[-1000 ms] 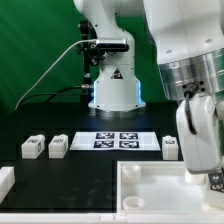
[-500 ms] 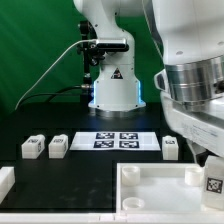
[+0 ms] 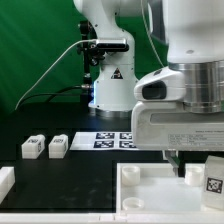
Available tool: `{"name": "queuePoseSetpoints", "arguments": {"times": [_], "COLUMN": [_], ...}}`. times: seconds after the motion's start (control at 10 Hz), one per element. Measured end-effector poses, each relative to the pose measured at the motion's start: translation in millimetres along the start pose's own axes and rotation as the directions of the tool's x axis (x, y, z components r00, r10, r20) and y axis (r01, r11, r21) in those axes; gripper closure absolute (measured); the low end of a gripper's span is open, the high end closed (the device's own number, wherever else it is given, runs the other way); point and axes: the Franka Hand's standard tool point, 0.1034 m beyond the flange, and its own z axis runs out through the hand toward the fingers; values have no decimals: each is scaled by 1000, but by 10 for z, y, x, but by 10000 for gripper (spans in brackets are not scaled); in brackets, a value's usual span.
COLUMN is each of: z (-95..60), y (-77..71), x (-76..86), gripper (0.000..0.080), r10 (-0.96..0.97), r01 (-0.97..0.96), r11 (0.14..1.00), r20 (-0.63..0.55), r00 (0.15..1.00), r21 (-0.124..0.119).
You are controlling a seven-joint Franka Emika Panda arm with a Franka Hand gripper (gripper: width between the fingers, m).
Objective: Assemble one leg
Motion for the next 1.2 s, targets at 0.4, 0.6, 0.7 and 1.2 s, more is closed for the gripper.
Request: {"name": "queuePoseSetpoints", "arguments": {"times": [0.4, 0.6, 0.7, 1.2], "z": [7, 10, 34, 51], "y": [-40, -33, -52, -73], "x": [-17, -5, -15, -10], "gripper": [508, 508, 508, 448], "r10": [448, 723, 896, 990], "r01": [-448, -724, -897, -996], "r11": [894, 689, 439, -63], "r20": [14, 36, 50, 128], "r00": [894, 690, 441, -54], "r21": [15, 33, 53, 68]}}
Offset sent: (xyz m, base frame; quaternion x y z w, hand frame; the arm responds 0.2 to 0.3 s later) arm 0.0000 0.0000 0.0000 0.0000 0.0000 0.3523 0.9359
